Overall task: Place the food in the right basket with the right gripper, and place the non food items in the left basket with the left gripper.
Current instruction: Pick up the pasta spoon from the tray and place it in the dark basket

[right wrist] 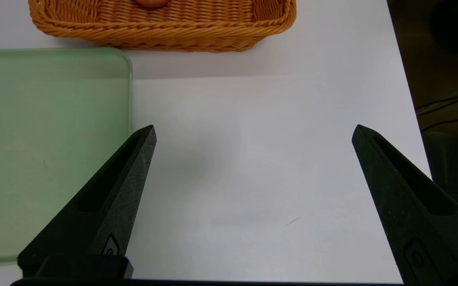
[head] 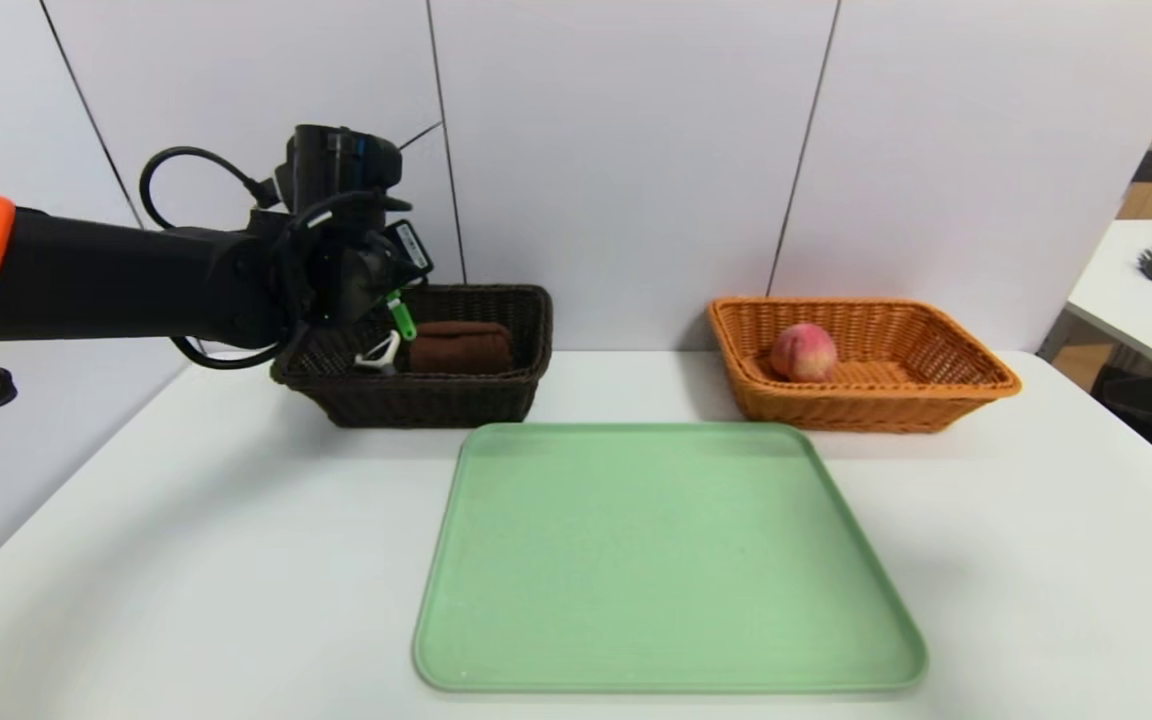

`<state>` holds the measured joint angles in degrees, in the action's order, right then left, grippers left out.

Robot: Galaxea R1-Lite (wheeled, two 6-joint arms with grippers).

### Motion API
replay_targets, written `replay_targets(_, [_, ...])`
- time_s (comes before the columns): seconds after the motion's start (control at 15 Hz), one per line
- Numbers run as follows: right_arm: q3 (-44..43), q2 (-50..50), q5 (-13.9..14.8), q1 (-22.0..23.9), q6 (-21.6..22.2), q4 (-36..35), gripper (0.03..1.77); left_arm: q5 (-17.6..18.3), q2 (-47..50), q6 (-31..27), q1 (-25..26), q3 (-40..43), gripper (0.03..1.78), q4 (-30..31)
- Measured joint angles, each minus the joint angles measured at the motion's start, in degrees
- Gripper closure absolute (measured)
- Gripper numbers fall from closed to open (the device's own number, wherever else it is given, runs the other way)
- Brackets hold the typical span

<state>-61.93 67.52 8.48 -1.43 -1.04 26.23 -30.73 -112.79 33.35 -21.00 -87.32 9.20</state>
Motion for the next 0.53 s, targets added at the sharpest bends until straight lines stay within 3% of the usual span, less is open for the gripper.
replay_targets(0.53, [-0.41,0.56,-0.35,0.99,-0.11,-0.11,0.10,-0.29,-2.62,-0.11,0.34,3.23,1.70,7.52])
